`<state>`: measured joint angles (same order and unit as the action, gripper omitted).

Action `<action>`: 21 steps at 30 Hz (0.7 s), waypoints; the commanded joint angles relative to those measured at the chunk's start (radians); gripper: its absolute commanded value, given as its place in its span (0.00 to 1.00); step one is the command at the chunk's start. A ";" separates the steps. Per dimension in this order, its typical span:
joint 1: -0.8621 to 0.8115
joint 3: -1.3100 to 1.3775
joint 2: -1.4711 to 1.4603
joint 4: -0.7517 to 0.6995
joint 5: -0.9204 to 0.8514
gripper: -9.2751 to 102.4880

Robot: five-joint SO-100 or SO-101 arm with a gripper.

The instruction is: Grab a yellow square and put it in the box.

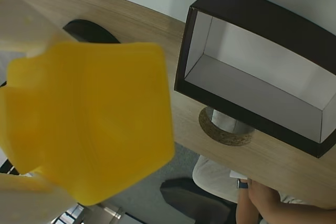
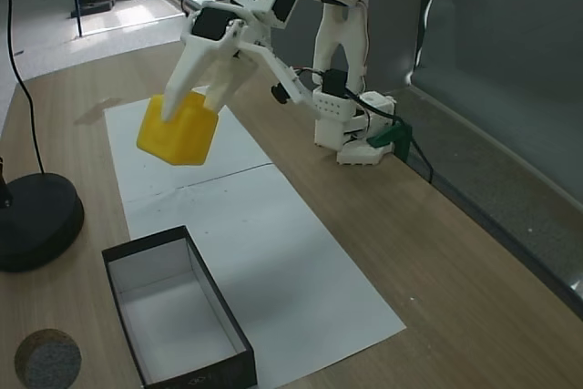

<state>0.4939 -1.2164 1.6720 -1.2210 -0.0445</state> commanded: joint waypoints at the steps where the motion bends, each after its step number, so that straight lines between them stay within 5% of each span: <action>1: 0.005 0.120 -0.072 0.049 0.028 0.19; 21: 0.123 0.615 -0.578 0.012 0.144 0.19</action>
<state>0.6243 -0.6826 1.0723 -1.2118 0.0936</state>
